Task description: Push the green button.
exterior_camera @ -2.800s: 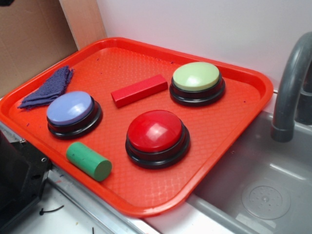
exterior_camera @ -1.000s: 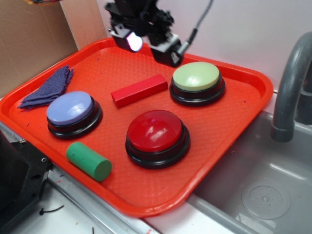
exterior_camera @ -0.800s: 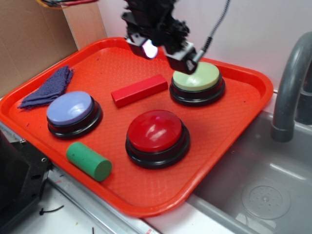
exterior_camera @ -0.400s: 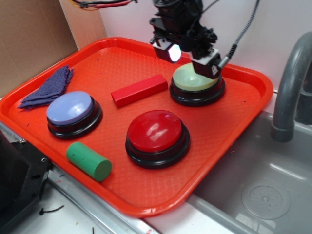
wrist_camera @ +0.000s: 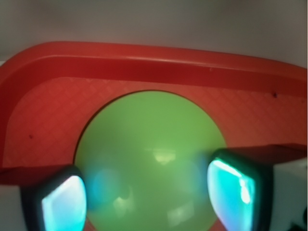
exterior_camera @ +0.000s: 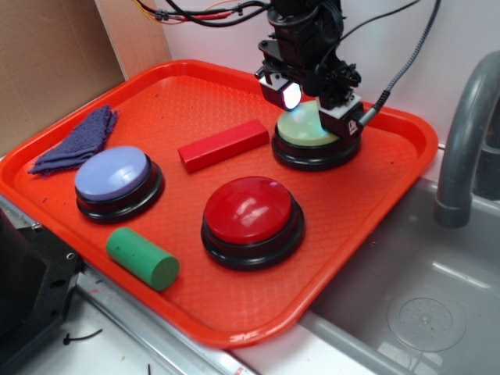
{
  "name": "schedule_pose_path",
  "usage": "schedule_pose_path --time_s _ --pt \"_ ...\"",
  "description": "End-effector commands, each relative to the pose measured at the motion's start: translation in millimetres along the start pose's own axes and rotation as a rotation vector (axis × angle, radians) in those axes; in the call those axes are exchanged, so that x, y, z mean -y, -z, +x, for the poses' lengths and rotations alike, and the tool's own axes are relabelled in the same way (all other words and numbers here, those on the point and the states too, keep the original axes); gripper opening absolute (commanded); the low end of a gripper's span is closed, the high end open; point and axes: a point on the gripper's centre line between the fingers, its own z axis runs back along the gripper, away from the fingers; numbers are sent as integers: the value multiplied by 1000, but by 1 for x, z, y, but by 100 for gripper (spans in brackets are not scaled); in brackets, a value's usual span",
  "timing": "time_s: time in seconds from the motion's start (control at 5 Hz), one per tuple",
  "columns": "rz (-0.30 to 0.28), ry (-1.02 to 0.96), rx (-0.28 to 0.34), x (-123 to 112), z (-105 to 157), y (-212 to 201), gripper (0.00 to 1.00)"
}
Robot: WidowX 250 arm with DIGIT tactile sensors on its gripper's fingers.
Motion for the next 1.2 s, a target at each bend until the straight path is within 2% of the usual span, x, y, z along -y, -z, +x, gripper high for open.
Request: schedule_pose_path --time_s 0.0,0.2,0.4,0.6,1.0 --pt "37 24 90 -5 -9 -51 100" --pt "69 14 44 -8 -10 -91 100" --pt "69 -10 41 -17 -21 -107 100" --pt "49 -19 13 -27 -31 -123 100" --pt "28 -51 -37 -36 -33 -135 100"
